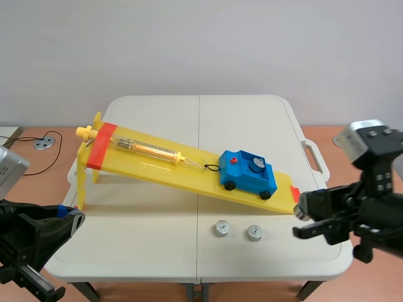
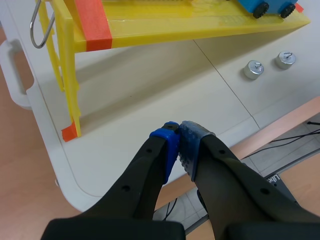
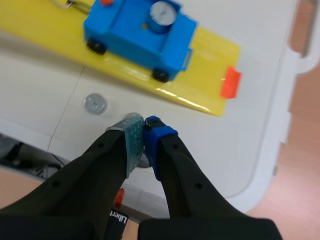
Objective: Place the four metal weights on the blue cart on the ramp.
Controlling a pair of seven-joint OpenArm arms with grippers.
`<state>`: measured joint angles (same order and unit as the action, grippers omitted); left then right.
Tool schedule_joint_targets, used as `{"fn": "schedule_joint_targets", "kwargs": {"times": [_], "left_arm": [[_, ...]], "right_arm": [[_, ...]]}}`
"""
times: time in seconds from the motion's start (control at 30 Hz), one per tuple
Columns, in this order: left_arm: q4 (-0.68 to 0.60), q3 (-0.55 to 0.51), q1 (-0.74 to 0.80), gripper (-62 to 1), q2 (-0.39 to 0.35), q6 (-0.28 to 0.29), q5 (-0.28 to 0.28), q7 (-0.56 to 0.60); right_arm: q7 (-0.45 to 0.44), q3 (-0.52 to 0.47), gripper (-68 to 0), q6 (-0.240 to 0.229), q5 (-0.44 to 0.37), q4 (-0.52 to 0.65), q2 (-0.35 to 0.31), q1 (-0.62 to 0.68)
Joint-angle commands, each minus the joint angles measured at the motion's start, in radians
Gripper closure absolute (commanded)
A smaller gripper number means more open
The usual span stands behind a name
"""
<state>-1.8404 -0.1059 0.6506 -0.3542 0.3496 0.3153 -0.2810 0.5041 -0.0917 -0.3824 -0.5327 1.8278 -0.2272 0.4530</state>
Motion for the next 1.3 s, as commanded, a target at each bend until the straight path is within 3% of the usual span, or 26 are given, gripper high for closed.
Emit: {"fn": "schedule_joint_targets", "kwargs": {"times": [0.0, 0.2, 0.6, 0.97, 1.27], "left_arm": [[-0.067, -0.016, -0.019, -3.6, 0.008, 0.02, 0.055, 0.097], [-0.067, -0.016, -0.019, -3.6, 0.008, 0.02, 0.055, 0.097], [-0.067, -0.016, -0.019, -3.6, 0.008, 0.02, 0.055, 0.097], [-0.067, -0.016, -0.019, -3.6, 0.008, 0.02, 0.055, 0.096], [-0.067, -0.016, -0.019, -3.6, 0.008, 0.02, 0.055, 0.097]], "right_arm": [[-0.109, -0.072, -0.6, -0.029, -0.152, 0.097, -0.033, -0.049], [-0.114, -0.102, -0.6, -0.061, -0.193, 0.064, 0.026, -0.149], [-0.135, -0.061, -0.6, -0.061, -0.148, -0.179, 0.183, -0.406], [-0.175, 0.007, -0.6, -0.064, -0.076, -0.388, 0.241, -0.555], [-0.211, 0.009, -0.7, -0.063, -0.027, -0.461, 0.255, -0.578]]}}
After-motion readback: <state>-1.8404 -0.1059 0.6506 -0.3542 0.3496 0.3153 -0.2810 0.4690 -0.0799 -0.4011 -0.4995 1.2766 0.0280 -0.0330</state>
